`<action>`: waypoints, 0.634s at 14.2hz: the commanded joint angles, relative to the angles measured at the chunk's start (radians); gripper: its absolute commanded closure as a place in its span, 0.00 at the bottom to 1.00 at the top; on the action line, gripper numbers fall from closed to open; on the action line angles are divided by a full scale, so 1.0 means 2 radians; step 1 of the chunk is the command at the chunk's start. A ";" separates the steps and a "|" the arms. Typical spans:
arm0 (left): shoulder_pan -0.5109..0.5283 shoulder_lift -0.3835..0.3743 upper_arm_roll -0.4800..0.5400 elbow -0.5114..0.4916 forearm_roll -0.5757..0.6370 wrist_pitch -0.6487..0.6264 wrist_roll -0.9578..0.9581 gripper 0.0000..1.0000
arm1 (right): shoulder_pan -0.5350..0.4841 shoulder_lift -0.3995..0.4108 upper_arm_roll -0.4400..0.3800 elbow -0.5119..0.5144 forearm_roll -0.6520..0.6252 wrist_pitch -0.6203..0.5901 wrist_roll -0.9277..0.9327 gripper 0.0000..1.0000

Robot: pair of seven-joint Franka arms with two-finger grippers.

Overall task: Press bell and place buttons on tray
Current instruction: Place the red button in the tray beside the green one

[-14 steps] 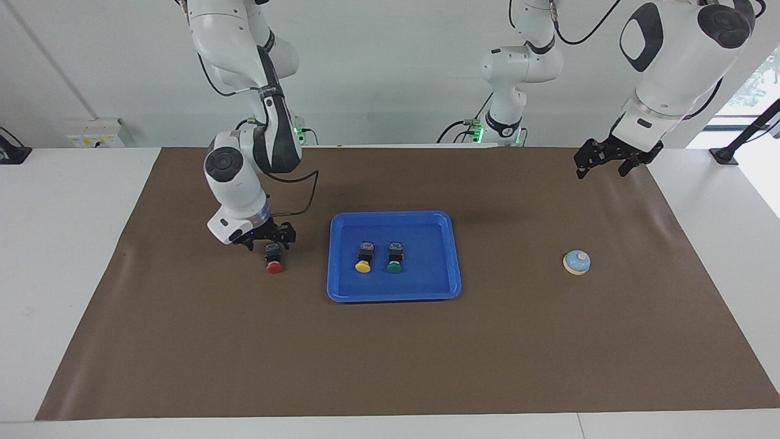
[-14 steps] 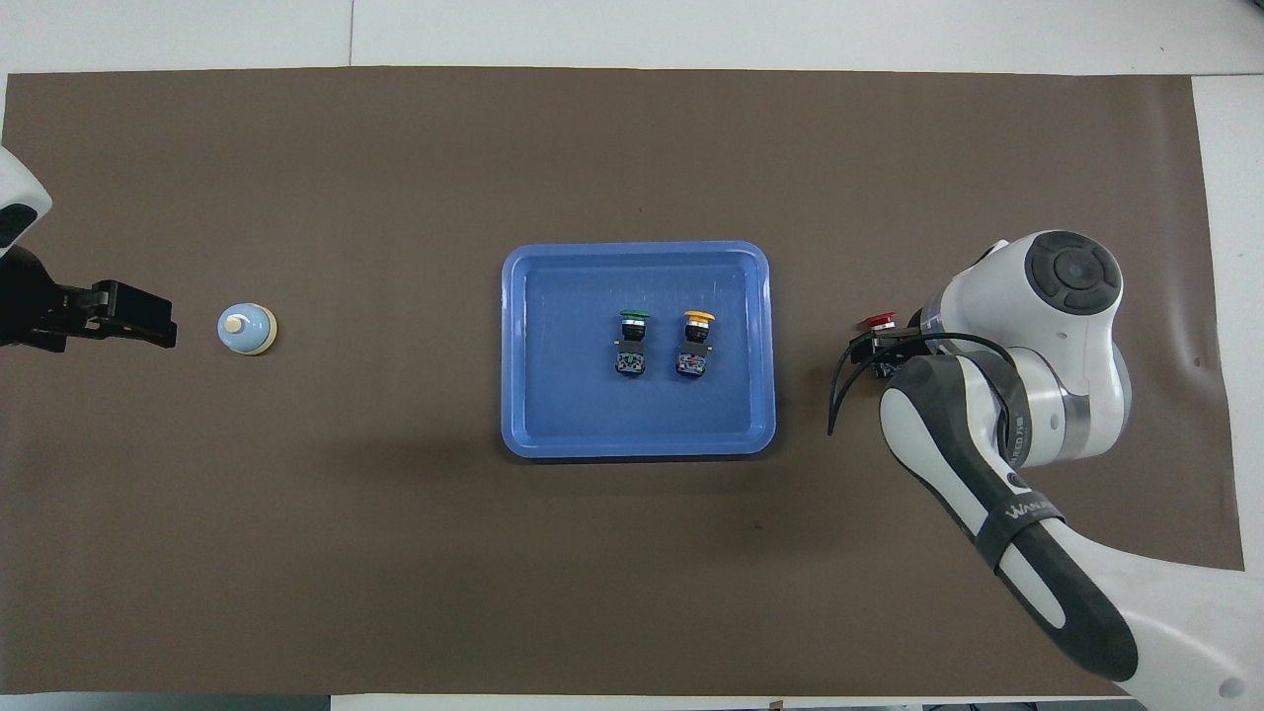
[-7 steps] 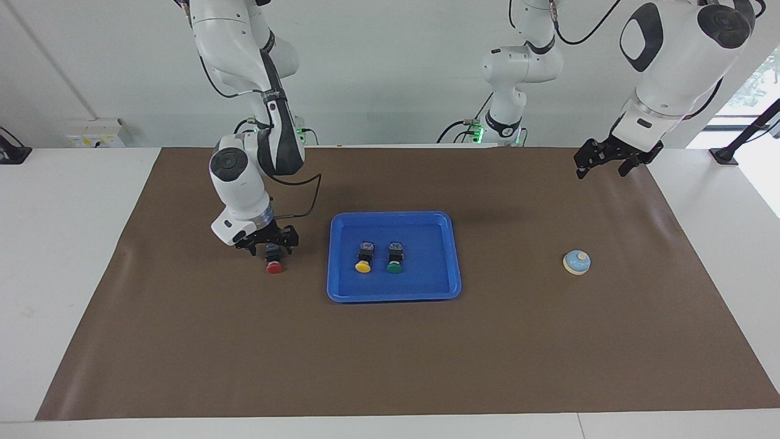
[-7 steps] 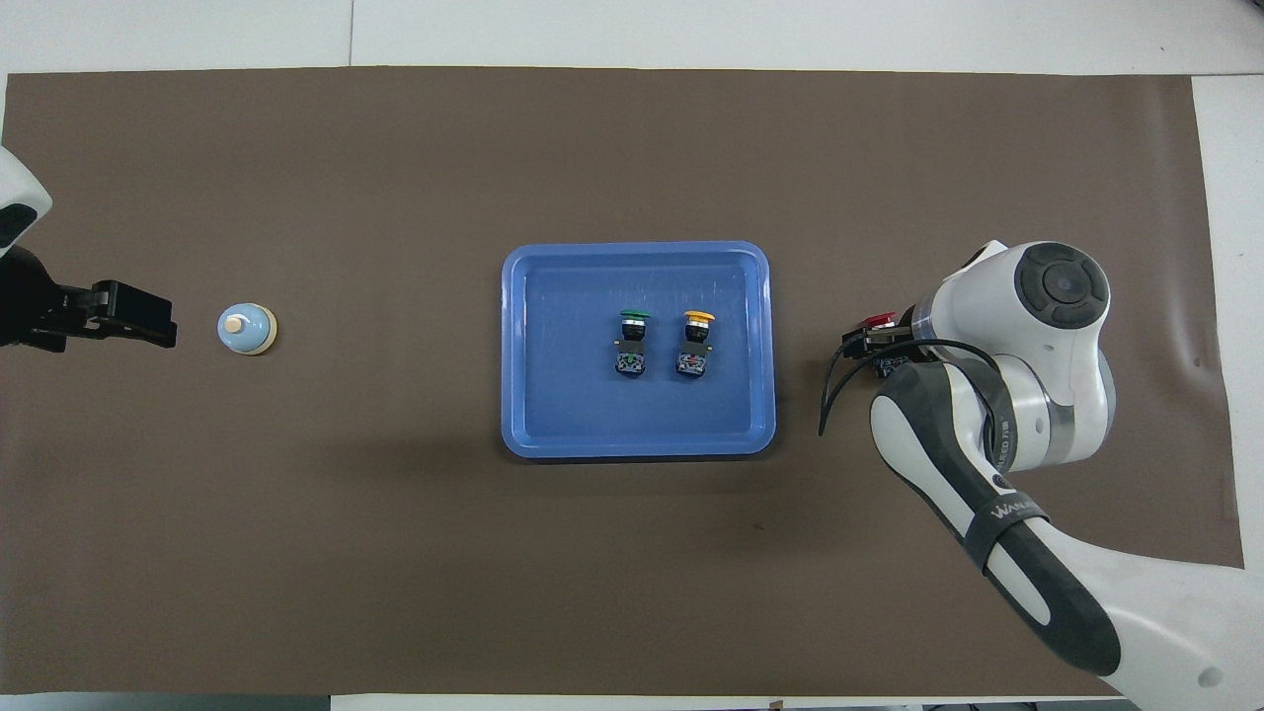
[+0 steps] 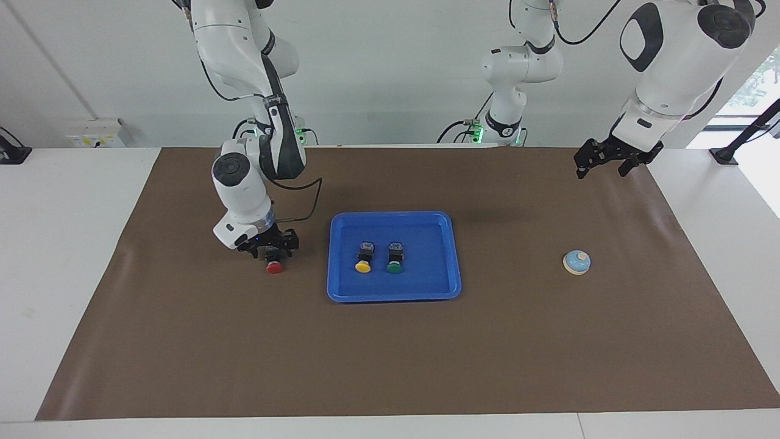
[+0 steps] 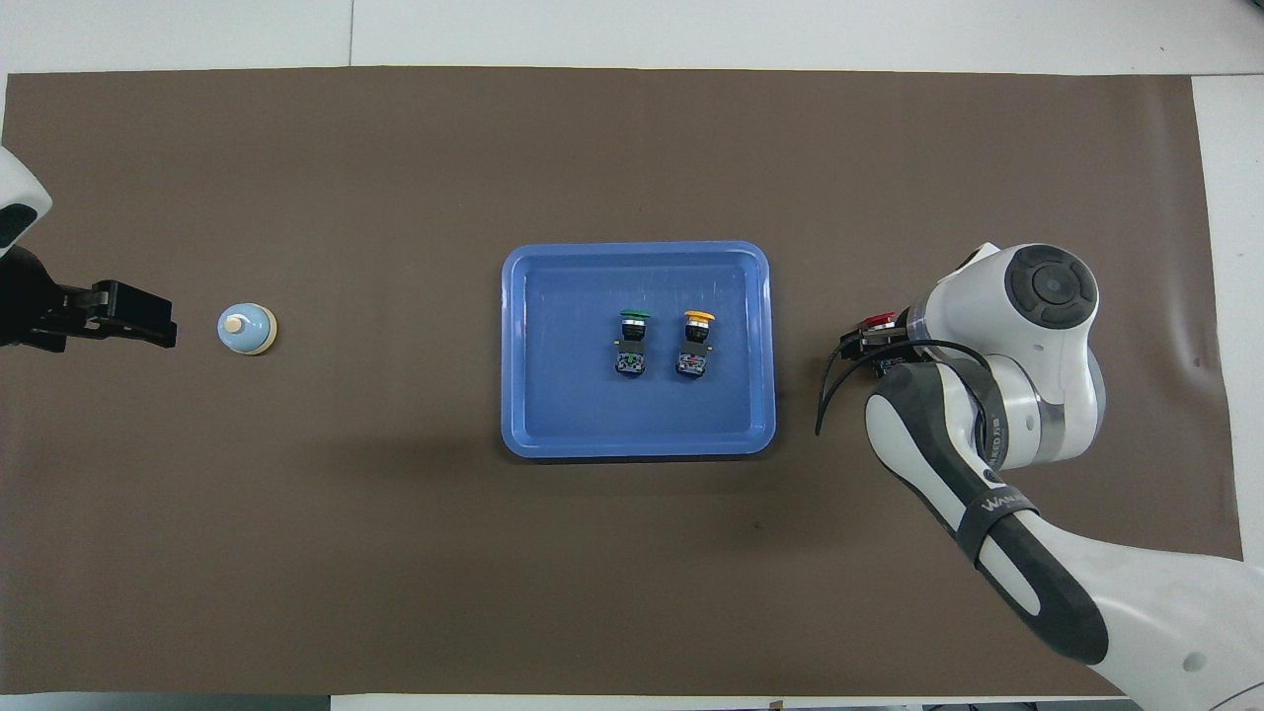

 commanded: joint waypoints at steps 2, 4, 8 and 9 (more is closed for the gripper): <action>0.005 -0.002 -0.003 0.001 -0.002 -0.004 -0.001 0.00 | 0.000 0.000 0.004 -0.005 -0.001 0.011 0.011 0.33; 0.005 -0.002 -0.003 0.002 -0.002 -0.004 -0.001 0.00 | 0.000 0.000 0.004 -0.005 -0.002 0.011 0.018 0.64; 0.005 -0.002 -0.003 0.002 -0.002 -0.004 -0.001 0.00 | 0.001 0.000 0.009 0.011 0.000 0.002 0.022 0.83; 0.005 -0.002 -0.003 0.001 -0.002 -0.004 -0.001 0.00 | 0.011 0.001 0.012 0.026 0.000 -0.008 0.021 0.86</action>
